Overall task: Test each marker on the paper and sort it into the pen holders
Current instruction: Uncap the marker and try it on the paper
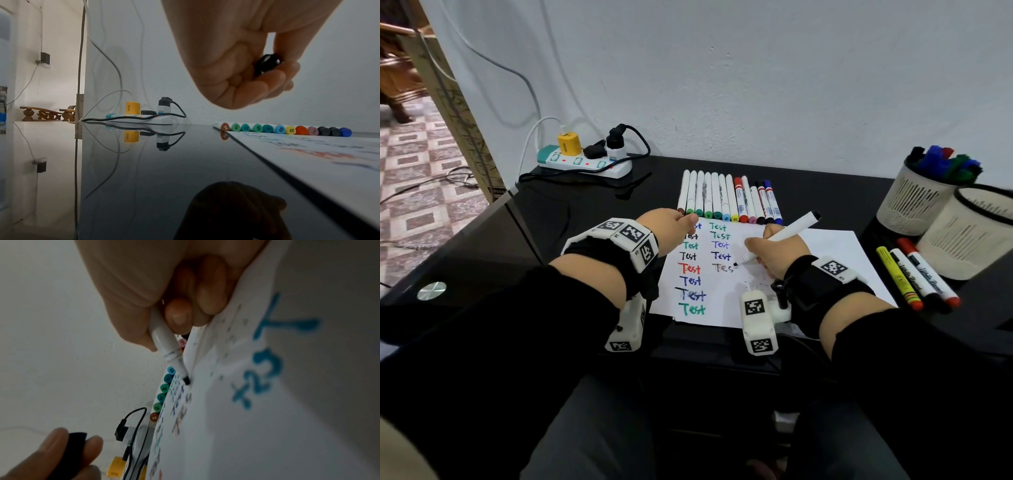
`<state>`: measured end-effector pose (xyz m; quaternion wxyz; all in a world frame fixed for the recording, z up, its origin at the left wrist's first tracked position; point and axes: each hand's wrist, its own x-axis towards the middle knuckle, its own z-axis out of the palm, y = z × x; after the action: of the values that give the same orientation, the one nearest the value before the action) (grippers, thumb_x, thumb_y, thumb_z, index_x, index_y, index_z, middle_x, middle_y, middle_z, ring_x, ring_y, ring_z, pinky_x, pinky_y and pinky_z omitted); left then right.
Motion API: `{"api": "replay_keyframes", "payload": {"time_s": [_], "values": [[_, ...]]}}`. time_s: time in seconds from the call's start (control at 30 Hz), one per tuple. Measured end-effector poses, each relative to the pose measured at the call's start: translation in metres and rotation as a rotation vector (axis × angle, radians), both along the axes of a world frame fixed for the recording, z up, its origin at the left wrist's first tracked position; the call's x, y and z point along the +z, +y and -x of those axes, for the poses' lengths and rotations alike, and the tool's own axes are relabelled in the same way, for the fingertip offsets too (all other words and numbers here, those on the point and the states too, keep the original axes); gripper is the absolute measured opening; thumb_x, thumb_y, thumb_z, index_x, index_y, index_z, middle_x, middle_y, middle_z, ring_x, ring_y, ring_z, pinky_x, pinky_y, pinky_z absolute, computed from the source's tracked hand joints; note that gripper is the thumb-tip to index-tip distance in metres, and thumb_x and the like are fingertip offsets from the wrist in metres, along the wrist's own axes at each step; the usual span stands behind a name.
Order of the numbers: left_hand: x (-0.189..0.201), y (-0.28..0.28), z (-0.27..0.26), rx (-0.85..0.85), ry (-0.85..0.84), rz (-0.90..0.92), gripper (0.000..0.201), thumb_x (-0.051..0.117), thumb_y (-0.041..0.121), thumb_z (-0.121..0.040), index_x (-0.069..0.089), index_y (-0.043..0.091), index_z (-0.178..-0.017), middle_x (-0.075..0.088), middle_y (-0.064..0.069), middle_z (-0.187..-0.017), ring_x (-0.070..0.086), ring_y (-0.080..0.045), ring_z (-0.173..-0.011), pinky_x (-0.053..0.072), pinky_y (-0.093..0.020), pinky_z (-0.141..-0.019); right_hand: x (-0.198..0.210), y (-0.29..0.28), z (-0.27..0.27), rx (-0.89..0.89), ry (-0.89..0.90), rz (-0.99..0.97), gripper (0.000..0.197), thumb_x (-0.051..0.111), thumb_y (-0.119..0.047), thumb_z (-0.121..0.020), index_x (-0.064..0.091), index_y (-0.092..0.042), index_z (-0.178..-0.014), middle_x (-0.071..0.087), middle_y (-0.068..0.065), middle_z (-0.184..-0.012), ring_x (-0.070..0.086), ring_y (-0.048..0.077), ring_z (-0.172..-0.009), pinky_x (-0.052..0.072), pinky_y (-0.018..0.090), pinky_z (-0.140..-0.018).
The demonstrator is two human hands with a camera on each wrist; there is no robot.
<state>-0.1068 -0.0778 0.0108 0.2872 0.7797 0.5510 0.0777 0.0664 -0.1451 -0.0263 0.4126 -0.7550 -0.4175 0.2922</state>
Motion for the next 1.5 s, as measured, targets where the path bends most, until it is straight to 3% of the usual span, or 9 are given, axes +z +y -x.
{"api": "replay_keyframes", "payload": {"time_s": [0.2,0.47,0.67,0.87,1.03,1.23,1.4,1.5], "values": [[0.002,-0.0011,0.0002,-0.001,0.009,0.0,0.045,0.025,0.04,-0.101,0.06,0.013,-0.107,0.053,-0.004,-0.089,0.049,-0.019,-0.081,0.037,-0.026,-0.075,0.0012,-0.0006,0.0014,0.037,0.007,0.01,0.04,0.058,-0.003,-0.08,0.029,-0.017,-0.055,0.033,0.003,-0.053,0.035,0.015,-0.048,0.03,0.024,-0.048],[0.0,-0.0009,-0.0001,0.006,-0.002,-0.008,0.041,0.027,0.041,-0.101,0.059,0.015,-0.1,0.053,-0.003,-0.083,0.048,-0.018,-0.077,0.036,-0.026,-0.073,-0.0006,0.0002,-0.0003,-0.008,0.003,-0.005,0.038,0.06,-0.016,-0.085,0.032,-0.018,-0.059,0.042,0.004,-0.059,0.037,0.016,-0.051,0.033,0.026,-0.049],[0.0009,-0.001,0.0007,-0.002,-0.001,-0.004,0.043,0.026,0.041,-0.101,0.06,0.014,-0.103,0.053,-0.004,-0.087,0.048,-0.018,-0.079,0.037,-0.026,-0.073,0.0007,-0.0012,0.0016,0.022,0.007,0.019,0.039,0.058,-0.006,-0.081,0.03,-0.018,-0.056,0.035,0.003,-0.055,0.038,0.016,-0.051,0.032,0.021,-0.045],[0.0015,-0.0015,-0.0005,0.0,0.013,-0.007,0.039,0.026,0.041,-0.101,0.057,0.017,-0.098,0.051,-0.001,-0.081,0.048,-0.018,-0.08,0.036,-0.025,-0.074,0.0,-0.0008,0.0,-0.011,0.002,-0.002,0.036,0.059,-0.014,-0.084,0.033,-0.018,-0.06,0.042,0.005,-0.061,0.039,0.017,-0.053,0.035,0.026,-0.051],[-0.0004,-0.0001,-0.0008,0.002,-0.004,0.004,0.038,0.027,0.041,-0.101,0.057,0.018,-0.095,0.049,0.001,-0.072,0.046,-0.014,-0.065,0.037,-0.026,-0.072,-0.0001,-0.0011,0.0007,0.013,0.023,0.001,0.038,0.058,-0.007,-0.082,0.031,-0.018,-0.057,0.037,0.003,-0.056,0.04,0.017,-0.054,0.032,0.021,-0.045],[0.0008,-0.0011,-0.0004,-0.012,0.002,0.002,0.043,0.026,0.04,-0.101,0.06,0.013,-0.104,0.051,-0.002,-0.081,0.048,-0.018,-0.08,0.04,-0.028,-0.079,-0.0008,-0.0008,0.0006,0.02,-0.013,0.002,0.038,0.062,-0.014,-0.083,0.033,-0.018,-0.058,0.04,0.003,-0.058,0.04,0.016,-0.054,0.034,0.023,-0.048],[-0.0015,0.0014,-0.0002,-0.011,-0.008,-0.007,0.04,0.027,0.04,-0.101,0.058,0.017,-0.096,0.048,0.002,-0.071,0.045,-0.013,-0.064,0.037,-0.026,-0.073,-0.0012,-0.0004,-0.0015,-0.003,-0.003,-0.02,0.037,0.056,-0.007,-0.082,0.03,-0.017,-0.059,0.036,0.005,-0.06,0.036,0.016,-0.053,0.03,0.021,-0.043],[-0.001,0.0007,-0.0005,-0.013,0.002,-0.013,0.038,0.026,0.04,-0.101,0.055,0.018,-0.093,0.048,0.002,-0.071,0.046,-0.015,-0.067,0.036,-0.026,-0.073,-0.0019,0.0,-0.0008,0.027,-0.015,-0.002,0.038,0.061,-0.013,-0.083,0.031,-0.018,-0.059,0.039,0.003,-0.057,0.038,0.015,-0.05,0.033,0.022,-0.047]]}}
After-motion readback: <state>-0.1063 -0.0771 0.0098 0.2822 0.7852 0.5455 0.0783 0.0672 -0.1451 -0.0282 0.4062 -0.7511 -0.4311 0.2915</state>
